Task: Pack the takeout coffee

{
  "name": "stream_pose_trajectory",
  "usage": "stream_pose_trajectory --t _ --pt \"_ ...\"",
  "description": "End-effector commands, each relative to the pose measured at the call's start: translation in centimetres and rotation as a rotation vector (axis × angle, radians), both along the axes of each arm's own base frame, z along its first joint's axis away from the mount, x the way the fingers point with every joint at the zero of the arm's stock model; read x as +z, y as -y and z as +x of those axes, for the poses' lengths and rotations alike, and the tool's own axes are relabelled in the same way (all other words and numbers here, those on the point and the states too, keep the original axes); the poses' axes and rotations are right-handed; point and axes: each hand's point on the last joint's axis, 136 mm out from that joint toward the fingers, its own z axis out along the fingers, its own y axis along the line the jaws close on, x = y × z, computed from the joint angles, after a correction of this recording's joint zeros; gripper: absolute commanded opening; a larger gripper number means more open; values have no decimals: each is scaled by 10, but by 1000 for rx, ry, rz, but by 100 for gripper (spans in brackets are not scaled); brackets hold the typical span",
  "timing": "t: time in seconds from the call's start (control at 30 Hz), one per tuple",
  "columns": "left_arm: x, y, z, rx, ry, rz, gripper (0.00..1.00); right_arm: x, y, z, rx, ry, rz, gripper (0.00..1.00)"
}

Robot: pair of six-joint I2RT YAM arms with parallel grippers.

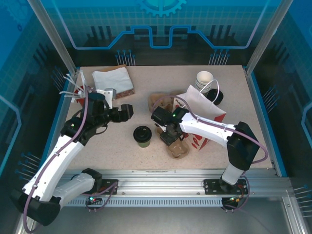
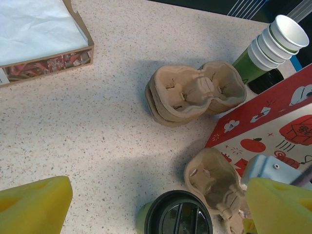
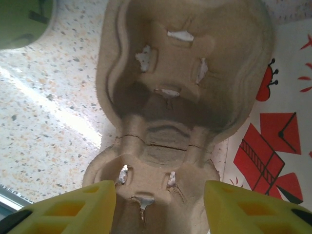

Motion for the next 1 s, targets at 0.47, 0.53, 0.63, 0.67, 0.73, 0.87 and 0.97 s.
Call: stream_pose_trajectory --t 0.47,0.53,0.63,0.67,0.73,0.87,0.97 --pt "-2 6 -3 -21 -11 -57 93 -42 5 1 -158 -79 23 44" --pt "-3 6 -3 -22 -13 -57 93 -43 5 2 -166 -79 25 44" --pt "-4 7 -3 -23 -13 -58 93 -43 6 3 -177 -80 35 44" --pt "-4 7 -3 -23 -13 -59 93 -44 6 4 -181 -78 38 45" --pt "-4 7 -3 -24 -14 -60 93 -44 5 5 -188 -80 48 45" --pt "-5 7 -3 -25 -15 -60 93 -45 5 7 -198 -80 51 48" --pt "-6 7 -4 -26 -17 -60 93 -47 5 7 -204 -85 55 48"
